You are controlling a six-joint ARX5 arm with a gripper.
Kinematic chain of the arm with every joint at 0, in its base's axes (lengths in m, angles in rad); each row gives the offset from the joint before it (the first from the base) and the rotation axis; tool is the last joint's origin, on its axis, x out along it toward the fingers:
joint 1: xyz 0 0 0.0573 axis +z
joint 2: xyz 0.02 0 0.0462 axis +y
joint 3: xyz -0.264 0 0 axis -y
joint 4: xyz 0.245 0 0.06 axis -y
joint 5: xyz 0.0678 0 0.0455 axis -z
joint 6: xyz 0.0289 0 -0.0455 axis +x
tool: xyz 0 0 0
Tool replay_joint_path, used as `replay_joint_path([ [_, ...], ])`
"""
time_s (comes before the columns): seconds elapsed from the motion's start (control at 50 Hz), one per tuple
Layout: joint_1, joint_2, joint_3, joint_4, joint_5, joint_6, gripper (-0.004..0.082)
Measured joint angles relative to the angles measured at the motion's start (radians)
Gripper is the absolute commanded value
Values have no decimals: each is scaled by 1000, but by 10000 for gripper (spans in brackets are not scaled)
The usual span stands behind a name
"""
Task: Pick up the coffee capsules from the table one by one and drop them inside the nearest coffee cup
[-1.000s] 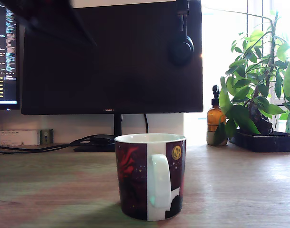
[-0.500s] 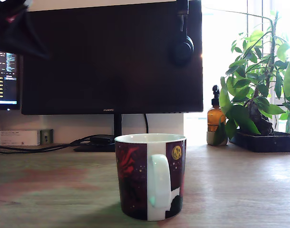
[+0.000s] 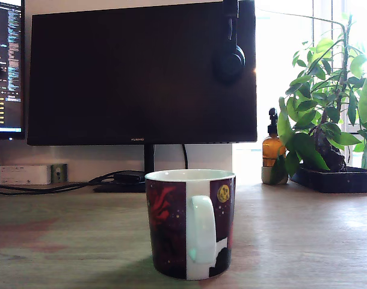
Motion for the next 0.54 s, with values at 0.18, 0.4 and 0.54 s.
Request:
replay_joint_path([
  [0.18,0,-187,-16,-89,-43,-35,-22],
  [0.4,0,-350,-16,-126,-55,-68,-22],
  [0.54,0,-370,-16,-158,-56,-72,-22],
])
